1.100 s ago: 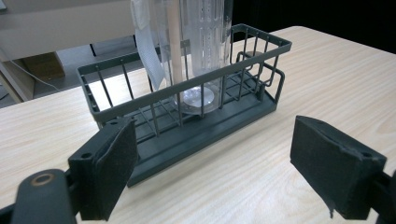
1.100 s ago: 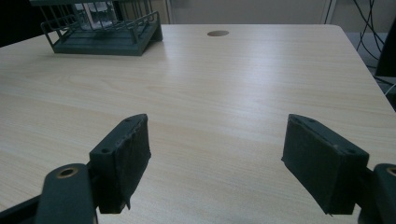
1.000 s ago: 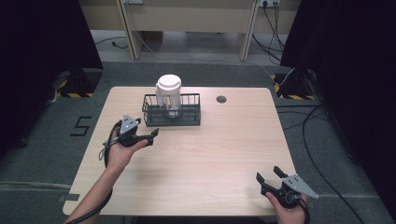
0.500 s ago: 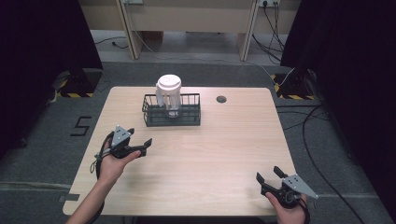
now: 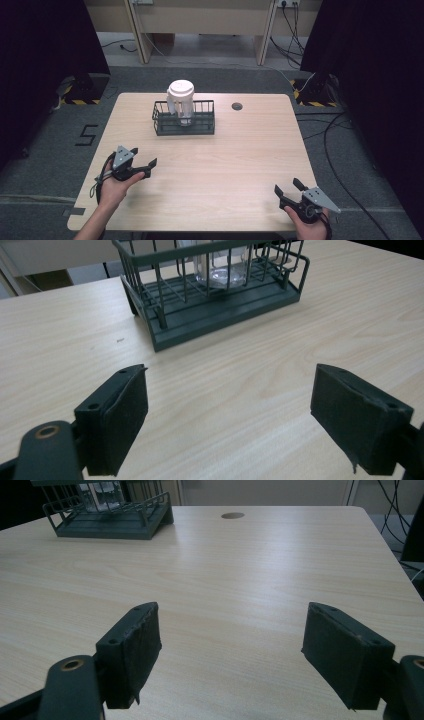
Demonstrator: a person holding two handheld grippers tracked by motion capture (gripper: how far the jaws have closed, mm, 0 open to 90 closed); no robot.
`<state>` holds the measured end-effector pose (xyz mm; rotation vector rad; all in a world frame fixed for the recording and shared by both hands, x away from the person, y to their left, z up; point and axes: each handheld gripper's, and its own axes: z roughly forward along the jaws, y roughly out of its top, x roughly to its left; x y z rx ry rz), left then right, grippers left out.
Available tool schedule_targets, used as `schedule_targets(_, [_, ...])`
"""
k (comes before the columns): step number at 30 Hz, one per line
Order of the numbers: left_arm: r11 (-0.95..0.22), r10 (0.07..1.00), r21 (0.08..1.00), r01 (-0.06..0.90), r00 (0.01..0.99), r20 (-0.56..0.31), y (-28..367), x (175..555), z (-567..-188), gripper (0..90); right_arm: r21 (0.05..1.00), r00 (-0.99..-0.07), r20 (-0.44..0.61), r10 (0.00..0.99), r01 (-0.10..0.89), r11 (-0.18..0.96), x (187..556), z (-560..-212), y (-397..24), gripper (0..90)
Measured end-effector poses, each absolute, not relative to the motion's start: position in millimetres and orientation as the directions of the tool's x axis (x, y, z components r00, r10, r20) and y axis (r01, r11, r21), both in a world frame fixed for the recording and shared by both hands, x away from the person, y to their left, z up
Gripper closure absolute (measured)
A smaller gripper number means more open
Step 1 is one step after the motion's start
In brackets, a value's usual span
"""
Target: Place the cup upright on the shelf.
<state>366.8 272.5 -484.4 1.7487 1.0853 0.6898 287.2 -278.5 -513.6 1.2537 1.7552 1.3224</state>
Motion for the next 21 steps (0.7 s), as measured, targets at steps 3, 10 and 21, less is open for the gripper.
schedule_targets(3, [-0.162,0.897,0.913,0.375,0.441,-0.022,275.5,362.4,-489.2,15.1,0.943,-0.372,0.075,0.925,0.327,0.055,287.1,-513.6,-278.2,23.6])
schedule_targets(10, [-0.14,0.908,0.913,0.383,0.418,-0.036,277.7,356.0,-499.3,15.1,0.943,-0.372,0.075,0.925,0.328,0.055,287.1,-513.6,-278.0,23.6])
schedule_targets(21, [-0.121,0.917,0.921,0.37,0.398,-0.039,275.4,346.3,-507.0,15.6,0.943,-0.378,0.071,0.923,0.327,0.062,287.4,-513.6,-277.4,23.4])
